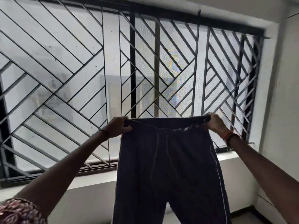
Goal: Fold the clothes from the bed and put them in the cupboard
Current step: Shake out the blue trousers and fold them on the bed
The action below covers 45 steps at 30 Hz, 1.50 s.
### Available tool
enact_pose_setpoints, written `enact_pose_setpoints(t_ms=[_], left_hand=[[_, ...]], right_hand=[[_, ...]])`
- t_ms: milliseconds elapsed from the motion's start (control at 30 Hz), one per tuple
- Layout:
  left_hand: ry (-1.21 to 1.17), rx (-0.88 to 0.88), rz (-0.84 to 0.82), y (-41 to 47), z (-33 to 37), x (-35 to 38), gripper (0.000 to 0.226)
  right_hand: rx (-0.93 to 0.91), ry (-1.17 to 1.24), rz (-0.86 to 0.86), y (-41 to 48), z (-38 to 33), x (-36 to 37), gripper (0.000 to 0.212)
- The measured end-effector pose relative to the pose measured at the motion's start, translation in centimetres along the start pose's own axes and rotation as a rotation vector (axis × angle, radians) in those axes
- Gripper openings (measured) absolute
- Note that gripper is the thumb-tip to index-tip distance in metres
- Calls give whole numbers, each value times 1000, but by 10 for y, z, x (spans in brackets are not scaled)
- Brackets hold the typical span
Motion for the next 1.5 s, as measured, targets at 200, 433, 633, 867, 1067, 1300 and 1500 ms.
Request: enact_pose_setpoints(t_ms=[200,433,633,867,1067,1300,1500], left_hand=[[-23,-4,-38,4,-6,-18,26],[99,-4,-250,11,-24,-22,38],[201,-79,-328,19,-30,-25,35],[267,-213,-268,16,-47,-33,25],[255,-295,-225,4,-60,-31,33],[251,-327,-170,-4,-72,-29,40],[-425,-397,72,-16,-79,-21,35]], right_hand=[[-235,-142,-100,-6,-17,16,44],[-593,-133,-269,-21,-34,48,61],[-600,-334,-444,-16,-33,81,30],[-526,-362,-592,-26,-27,92,27],[-535,-183,-454,-28,-29,83,21],[-442,130,-303,-13,-29,72,14],[-333,357,-30,-9,-29,57,12]])
Point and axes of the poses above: each hand's wrist, its own y-axis towards the middle knuckle, its own x-axis out of the palm, z = x × y, the point moved 7 cm from there along y, towards the middle knuckle, and after that the axes turned 2 degrees about -x, right-handed, at the moved point
